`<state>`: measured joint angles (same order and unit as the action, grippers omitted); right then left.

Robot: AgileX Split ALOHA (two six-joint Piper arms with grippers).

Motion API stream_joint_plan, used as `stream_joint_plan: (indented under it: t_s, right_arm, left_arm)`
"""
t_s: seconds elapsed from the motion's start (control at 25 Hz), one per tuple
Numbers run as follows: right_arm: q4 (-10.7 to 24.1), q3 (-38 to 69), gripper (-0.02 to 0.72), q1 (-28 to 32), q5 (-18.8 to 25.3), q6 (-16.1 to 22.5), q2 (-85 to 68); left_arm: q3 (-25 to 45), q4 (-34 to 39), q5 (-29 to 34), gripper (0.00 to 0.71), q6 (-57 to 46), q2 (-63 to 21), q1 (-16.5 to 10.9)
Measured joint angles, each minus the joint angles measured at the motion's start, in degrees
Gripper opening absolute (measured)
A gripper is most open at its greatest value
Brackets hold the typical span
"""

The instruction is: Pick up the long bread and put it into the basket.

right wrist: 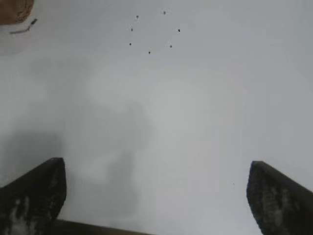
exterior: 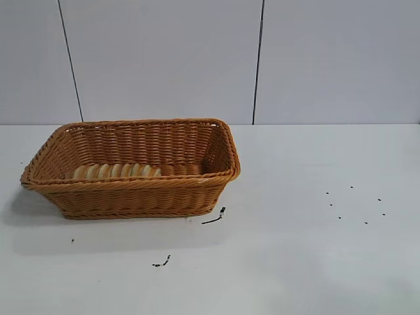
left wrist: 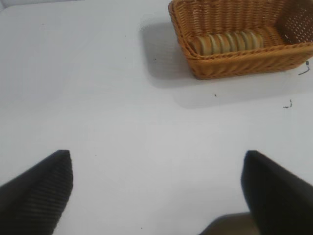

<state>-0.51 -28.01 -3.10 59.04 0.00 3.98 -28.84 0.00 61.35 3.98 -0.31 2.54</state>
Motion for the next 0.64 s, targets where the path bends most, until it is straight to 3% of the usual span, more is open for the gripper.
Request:
stream_joint_plan:
  t_s: [0.64]
  right_arm:
    - [0.0,0.1,0.693,0.0,0.0,0.0,-4.3]
  left_arm:
    - [0.0,0.0,0.0,0.696,0.0,0.0,0.0]
